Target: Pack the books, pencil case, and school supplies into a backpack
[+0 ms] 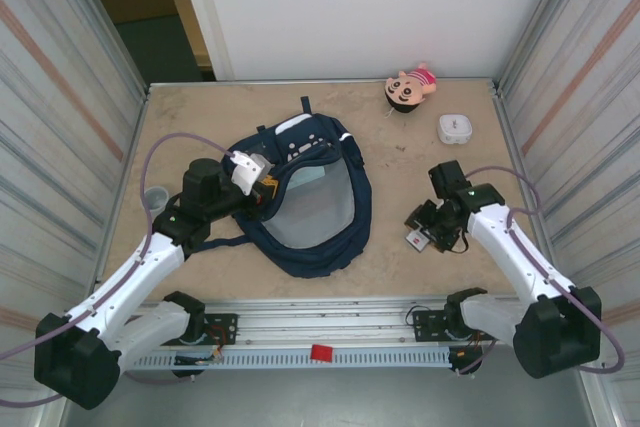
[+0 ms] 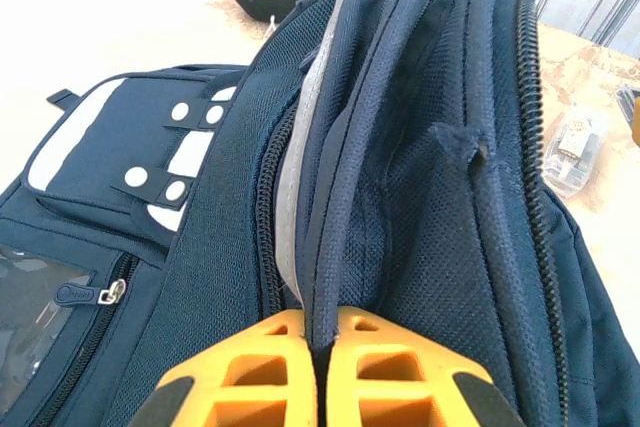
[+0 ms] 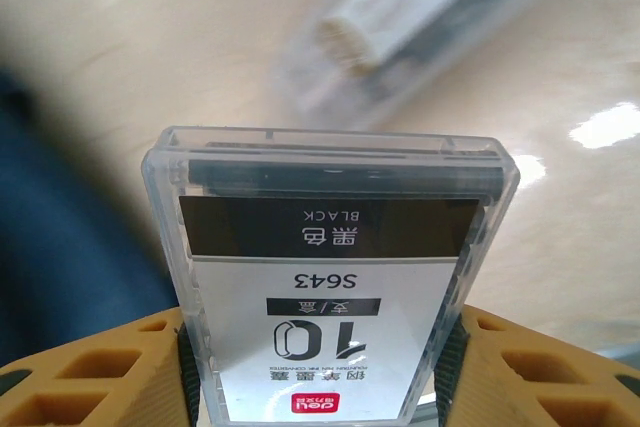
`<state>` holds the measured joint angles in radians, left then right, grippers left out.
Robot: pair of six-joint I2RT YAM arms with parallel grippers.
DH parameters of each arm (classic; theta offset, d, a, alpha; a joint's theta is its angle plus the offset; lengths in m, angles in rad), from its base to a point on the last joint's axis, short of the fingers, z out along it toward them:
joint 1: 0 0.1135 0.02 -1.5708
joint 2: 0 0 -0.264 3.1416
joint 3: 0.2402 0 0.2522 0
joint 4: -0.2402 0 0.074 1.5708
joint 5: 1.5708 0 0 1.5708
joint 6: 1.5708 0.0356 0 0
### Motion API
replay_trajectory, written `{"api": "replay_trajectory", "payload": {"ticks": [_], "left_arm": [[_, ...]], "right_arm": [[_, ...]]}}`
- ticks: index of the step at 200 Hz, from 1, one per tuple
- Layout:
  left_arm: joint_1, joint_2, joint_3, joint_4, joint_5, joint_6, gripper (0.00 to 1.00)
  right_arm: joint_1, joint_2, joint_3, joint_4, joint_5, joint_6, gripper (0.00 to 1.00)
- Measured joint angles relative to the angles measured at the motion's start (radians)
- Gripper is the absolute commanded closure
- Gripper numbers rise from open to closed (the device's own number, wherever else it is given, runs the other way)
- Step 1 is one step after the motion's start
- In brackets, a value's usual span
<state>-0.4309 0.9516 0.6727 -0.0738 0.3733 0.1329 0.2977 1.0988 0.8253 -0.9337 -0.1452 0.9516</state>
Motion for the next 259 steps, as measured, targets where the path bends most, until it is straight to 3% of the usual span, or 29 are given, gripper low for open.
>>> {"api": "replay_trajectory", "payload": {"ticks": [27,70,102,134,175,259], "left_arm": [[0.0,0.0,0.0,0.004,0.001,-0.018,1.0],[0.0,0.0,0.004,0.003,0.001,-0.026,1.0],[0.003,0.0,0.015,-0.005,0.0,-0.026,1.0],[0.006,0.0,0.027,-0.019,0.0,-0.026,1.0],[0.006,-0.001,0.027,-0.029,0.0,-0.024,1.0],[0.006,0.051,0.018,-0.029,0.06,0.033,1.0]], "right_arm": [[0.117,0.077,0.082,0.115,-0.071,0.064,0.44],[0.298,0.345,0.229,0.385,-0.191,0.159,0.44],[0.385,0.497,0.256,0.577,-0.254,0.259,0.38],[0.407,0.58,0.256,0.689,-0.283,0.332,0.23],[0.371,0.518,0.203,0.761,-0.272,0.335,0.25],[0.338,0.058,-0.008,0.746,-0.107,0.244,0.26]]}}
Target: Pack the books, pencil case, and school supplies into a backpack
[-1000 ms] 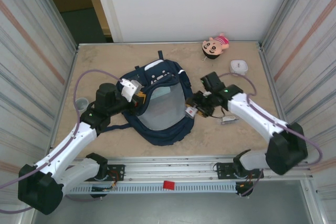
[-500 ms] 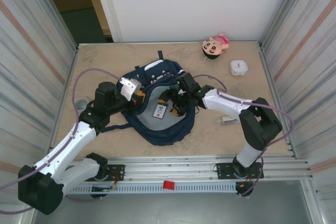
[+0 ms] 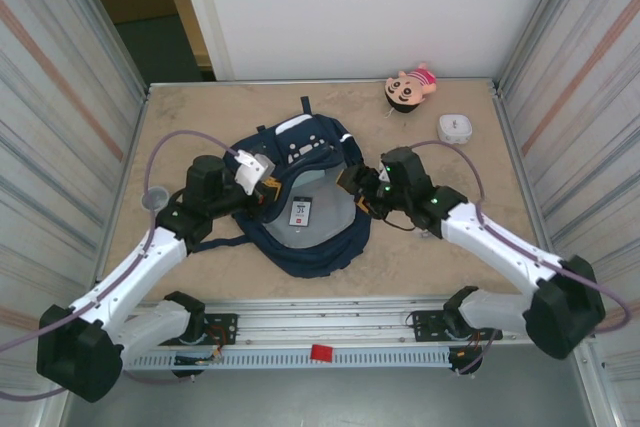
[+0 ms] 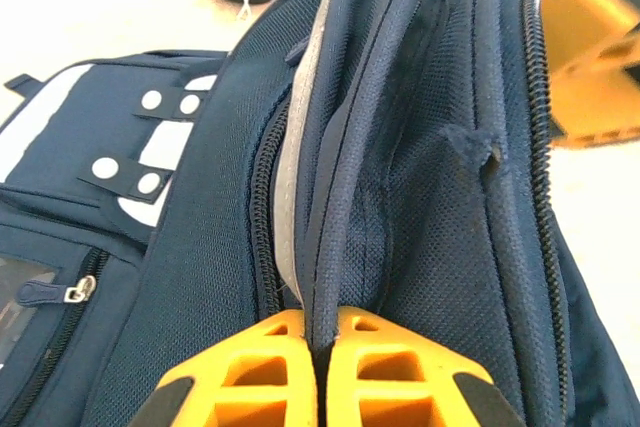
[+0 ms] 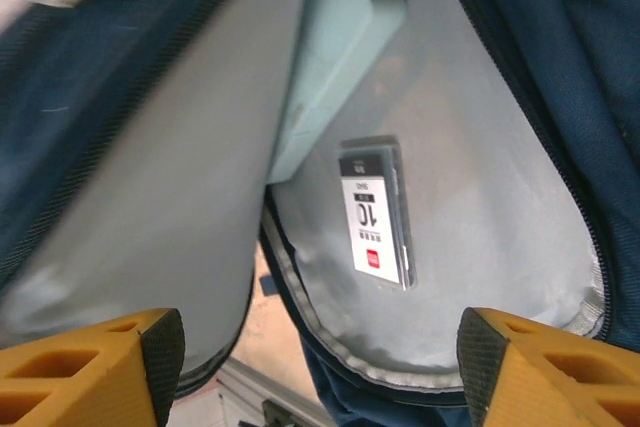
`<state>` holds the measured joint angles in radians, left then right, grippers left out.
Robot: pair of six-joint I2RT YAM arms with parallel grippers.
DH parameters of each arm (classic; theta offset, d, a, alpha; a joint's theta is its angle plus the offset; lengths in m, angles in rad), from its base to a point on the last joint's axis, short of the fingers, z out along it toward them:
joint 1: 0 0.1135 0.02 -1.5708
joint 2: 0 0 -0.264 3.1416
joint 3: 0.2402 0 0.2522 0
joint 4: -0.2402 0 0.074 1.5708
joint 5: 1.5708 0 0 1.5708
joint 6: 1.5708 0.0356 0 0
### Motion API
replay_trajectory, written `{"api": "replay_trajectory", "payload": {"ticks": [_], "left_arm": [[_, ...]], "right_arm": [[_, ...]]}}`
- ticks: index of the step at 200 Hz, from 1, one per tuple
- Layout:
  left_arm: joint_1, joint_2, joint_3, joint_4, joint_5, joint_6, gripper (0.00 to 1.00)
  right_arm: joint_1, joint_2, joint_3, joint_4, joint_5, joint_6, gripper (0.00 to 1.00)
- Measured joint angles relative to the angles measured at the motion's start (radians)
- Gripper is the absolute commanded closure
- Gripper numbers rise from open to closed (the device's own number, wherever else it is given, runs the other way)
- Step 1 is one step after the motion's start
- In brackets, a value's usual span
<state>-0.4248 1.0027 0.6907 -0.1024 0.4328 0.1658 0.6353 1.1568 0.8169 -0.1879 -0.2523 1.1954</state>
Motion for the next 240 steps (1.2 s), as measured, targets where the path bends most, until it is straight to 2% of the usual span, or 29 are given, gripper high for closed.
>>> {"api": "replay_trajectory", "payload": {"ticks": [24,65,98,118,158,173,190,215,222,240], "left_arm": [[-0.023,0.031,-0.013,0.015,0.031,0.035,1.0],[-0.122,0.172,-0.006,0.026,0.029,0.084,1.0],[-0.154,0.257,0.026,0.029,0.023,0.101,1.0],[-0.163,0.295,0.05,0.04,0.011,0.108,1.0],[-0.182,0.336,0.077,0.086,-0.014,0.092,1.0],[-0.187,0.34,0.085,0.105,-0.014,0.076,1.0],[-0.198,0.343,0.097,0.116,-0.021,0.061,1.0],[-0.218,0.342,0.106,0.115,-0.04,0.05,1.0],[-0.22,0.342,0.106,0.115,-0.043,0.047,0.95],[-0.223,0.334,0.106,0.117,-0.056,0.043,0.77]], "right_arm": [[0.0,-0.064,-0.045,0.037,0.021,-0.023,0.27],[0.012,-0.064,-0.089,0.105,0.017,-0.024,0.25],[0.026,-0.036,-0.094,0.189,0.013,0.01,0.27],[0.026,-0.006,-0.1,0.227,0.014,0.037,0.31],[0.024,0.09,-0.1,0.265,0.005,0.085,0.31],[0.023,0.121,-0.1,0.287,-0.009,0.097,0.38],[0.018,0.148,-0.1,0.316,-0.023,0.105,0.64],[0.0,0.165,-0.097,0.347,-0.054,0.103,0.83],[-0.006,0.163,-0.095,0.351,-0.064,0.098,0.87],[-0.025,0.152,-0.092,0.345,-0.095,0.078,0.92]]}}
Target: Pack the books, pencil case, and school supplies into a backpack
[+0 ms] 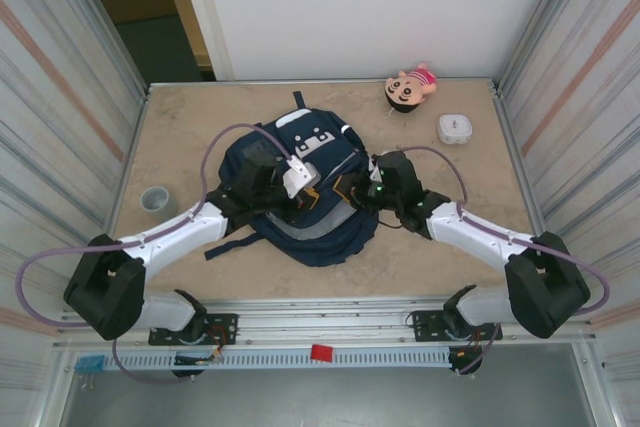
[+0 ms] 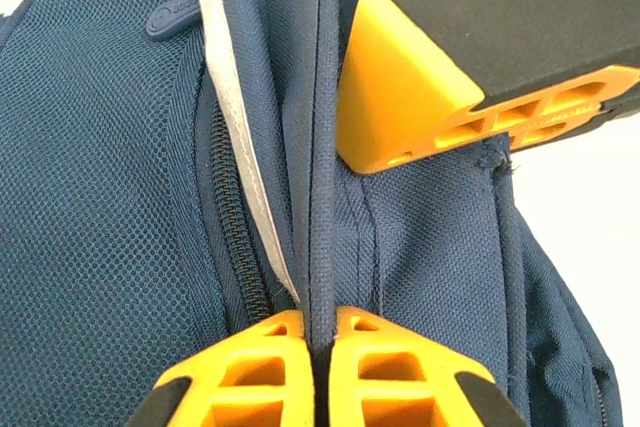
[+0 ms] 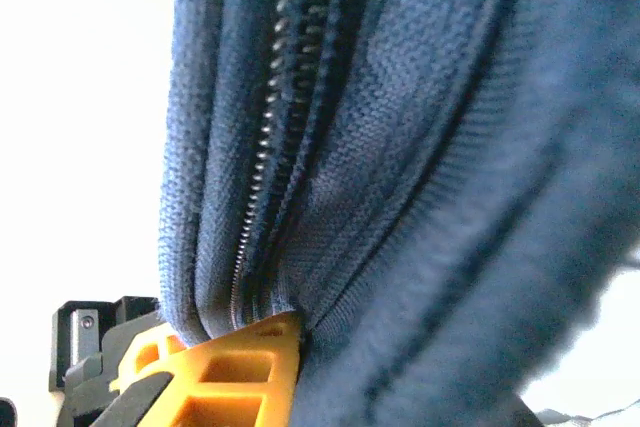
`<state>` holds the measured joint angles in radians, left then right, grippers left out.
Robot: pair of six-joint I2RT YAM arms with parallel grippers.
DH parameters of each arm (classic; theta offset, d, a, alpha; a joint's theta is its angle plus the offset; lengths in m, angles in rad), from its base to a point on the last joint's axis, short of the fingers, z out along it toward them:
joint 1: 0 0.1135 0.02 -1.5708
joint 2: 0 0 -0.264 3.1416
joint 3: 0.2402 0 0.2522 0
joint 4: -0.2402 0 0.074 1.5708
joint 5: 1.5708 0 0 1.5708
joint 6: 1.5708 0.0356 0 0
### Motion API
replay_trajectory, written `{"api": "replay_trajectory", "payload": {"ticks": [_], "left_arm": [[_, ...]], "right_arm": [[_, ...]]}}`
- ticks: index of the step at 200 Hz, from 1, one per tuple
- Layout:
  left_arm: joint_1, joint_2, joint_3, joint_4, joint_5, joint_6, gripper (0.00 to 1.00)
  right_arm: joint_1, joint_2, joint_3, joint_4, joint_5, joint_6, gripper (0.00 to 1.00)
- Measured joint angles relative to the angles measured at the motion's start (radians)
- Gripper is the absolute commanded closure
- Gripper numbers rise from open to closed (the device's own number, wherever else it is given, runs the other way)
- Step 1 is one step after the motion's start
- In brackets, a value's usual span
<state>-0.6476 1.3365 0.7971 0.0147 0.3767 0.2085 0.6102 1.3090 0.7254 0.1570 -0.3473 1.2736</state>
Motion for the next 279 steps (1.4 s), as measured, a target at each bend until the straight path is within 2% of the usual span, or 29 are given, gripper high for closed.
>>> {"api": "replay_trajectory", "payload": {"ticks": [20,35,71,96,127,176,194,210,251,279], "left_arm": [[0.017,-0.055,-0.018,0.011,-0.003,-0.01,0.63],[0.073,-0.136,-0.063,0.025,0.004,-0.034,0.57],[0.286,-0.277,-0.181,0.044,0.006,-0.154,0.52],[0.367,-0.264,-0.231,0.044,0.024,-0.256,0.49],[0.386,-0.18,-0.275,0.081,0.053,-0.351,0.46],[0.426,0.039,-0.283,0.238,0.122,-0.463,0.34],[0.43,0.129,-0.281,0.313,0.174,-0.498,0.35],[0.431,0.188,-0.28,0.381,0.22,-0.53,0.4],[0.431,0.219,-0.301,0.516,0.306,-0.603,0.46],[0.43,0.181,-0.341,0.541,0.336,-0.626,0.37]], "right_arm": [[-0.04,-0.023,0.025,-0.061,-0.039,-0.051,0.93],[-0.081,-0.035,0.058,-0.112,-0.077,-0.092,0.94],[-0.153,-0.042,0.109,-0.183,-0.159,-0.152,0.93],[-0.165,-0.038,0.118,-0.196,-0.185,-0.166,0.94],[-0.166,-0.028,0.125,-0.196,-0.201,-0.175,0.94],[-0.167,-0.024,0.13,-0.196,-0.208,-0.184,0.94],[-0.172,-0.02,0.13,-0.196,-0.213,-0.185,0.94],[-0.178,-0.02,0.13,-0.2,-0.216,-0.186,0.94],[-0.187,-0.02,0.13,-0.202,-0.216,-0.186,0.94],[-0.187,-0.019,0.13,-0.203,-0.222,-0.186,0.94]]}}
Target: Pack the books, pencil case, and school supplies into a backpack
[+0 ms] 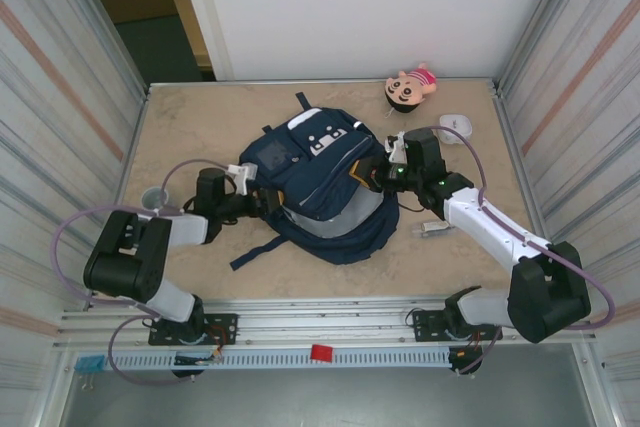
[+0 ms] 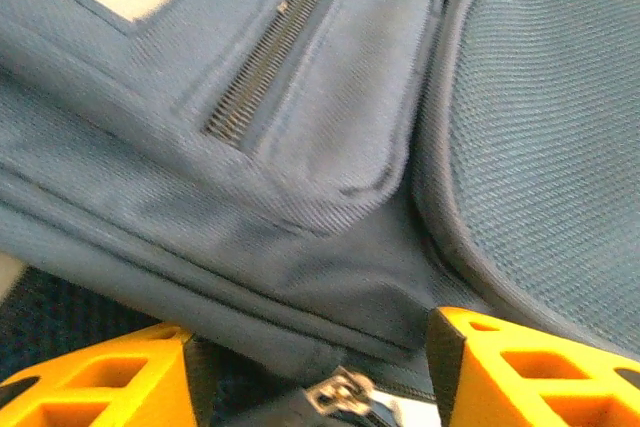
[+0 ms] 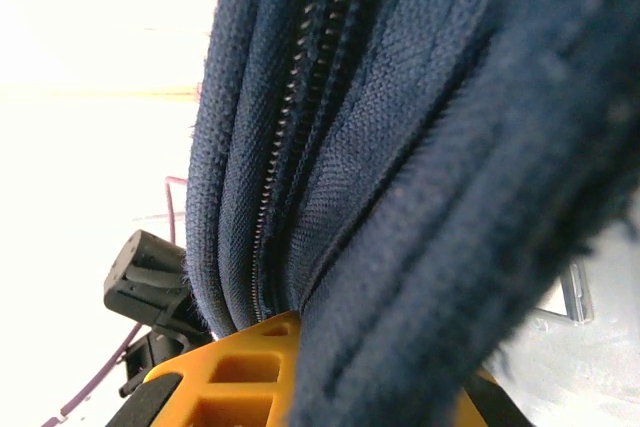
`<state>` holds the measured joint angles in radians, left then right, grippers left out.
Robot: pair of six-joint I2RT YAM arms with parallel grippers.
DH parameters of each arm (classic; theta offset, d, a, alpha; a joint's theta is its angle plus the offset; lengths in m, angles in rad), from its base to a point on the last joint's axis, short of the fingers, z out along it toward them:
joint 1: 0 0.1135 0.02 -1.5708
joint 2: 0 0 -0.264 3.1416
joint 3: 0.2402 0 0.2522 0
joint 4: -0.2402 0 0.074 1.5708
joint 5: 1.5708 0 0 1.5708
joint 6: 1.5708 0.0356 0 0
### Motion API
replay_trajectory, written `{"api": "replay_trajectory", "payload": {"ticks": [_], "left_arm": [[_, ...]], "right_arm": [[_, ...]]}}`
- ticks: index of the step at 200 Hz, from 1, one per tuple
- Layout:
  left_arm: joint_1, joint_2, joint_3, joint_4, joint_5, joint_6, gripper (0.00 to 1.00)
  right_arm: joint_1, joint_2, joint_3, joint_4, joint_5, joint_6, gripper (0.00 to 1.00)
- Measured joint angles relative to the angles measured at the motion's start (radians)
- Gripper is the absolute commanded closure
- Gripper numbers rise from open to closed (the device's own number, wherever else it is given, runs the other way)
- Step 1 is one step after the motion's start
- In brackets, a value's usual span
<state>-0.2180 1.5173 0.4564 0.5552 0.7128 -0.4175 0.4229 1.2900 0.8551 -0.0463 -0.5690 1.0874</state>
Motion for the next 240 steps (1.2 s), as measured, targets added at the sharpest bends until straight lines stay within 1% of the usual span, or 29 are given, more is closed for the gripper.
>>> {"api": "replay_trajectory", "payload": {"ticks": [14,36,43,55,68,81,89,98,108,115,156,189,215,230,240], "left_arm": [[0.0,-0.019,-0.006,-0.005,0.005,0.002,0.39],[0.0,-0.024,-0.008,-0.007,0.004,0.006,0.5],[-0.002,-0.024,-0.008,-0.01,0.003,0.01,0.52],[-0.008,-0.024,-0.009,-0.013,0.001,0.018,0.52],[-0.018,-0.024,-0.01,-0.016,-0.002,0.026,0.45],[-0.024,-0.024,-0.01,-0.016,-0.003,0.035,0.46],[-0.025,-0.024,-0.01,-0.016,-0.003,0.037,0.49],[-0.024,-0.023,-0.01,-0.016,-0.003,0.038,0.56],[-0.024,-0.021,-0.01,-0.013,-0.005,0.046,0.65],[-0.024,-0.018,-0.011,-0.011,-0.007,0.048,0.69],[-0.027,-0.018,-0.029,0.0,-0.01,0.046,0.82],[-0.031,-0.069,-0.047,-0.008,-0.018,0.047,0.92],[-0.032,-0.123,-0.056,-0.018,-0.029,0.047,0.95],[-0.032,-0.144,-0.06,-0.028,-0.033,0.047,0.95],[-0.033,-0.153,-0.062,-0.035,-0.038,0.047,0.93]], "right_arm": [[0.0,0.001,0.0,0.0,-0.001,0.0,0.95],[0.0,0.006,0.0,0.005,-0.005,0.0,0.95],[0.0,0.007,0.0,0.008,-0.005,0.0,0.95],[-0.002,0.008,0.0,0.011,-0.008,0.0,0.95],[-0.003,0.01,0.0,0.015,-0.008,0.0,0.95],[-0.005,0.011,0.002,0.016,-0.009,0.0,0.95],[-0.005,0.011,0.002,0.016,-0.009,0.0,0.95],[-0.005,0.011,0.002,0.016,-0.009,0.0,0.95],[-0.005,0.011,0.002,0.016,-0.009,0.0,0.95],[-0.005,0.011,0.002,0.016,-0.009,0.0,0.95],[-0.006,0.011,0.002,0.016,-0.009,0.0,0.96],[-0.006,0.011,0.002,0.016,-0.008,0.0,0.96],[-0.006,0.011,0.002,0.016,-0.008,0.0,0.96],[-0.006,0.011,0.002,0.018,-0.008,0.001,0.96],[-0.006,0.012,0.002,0.02,-0.009,0.001,0.96]]}}
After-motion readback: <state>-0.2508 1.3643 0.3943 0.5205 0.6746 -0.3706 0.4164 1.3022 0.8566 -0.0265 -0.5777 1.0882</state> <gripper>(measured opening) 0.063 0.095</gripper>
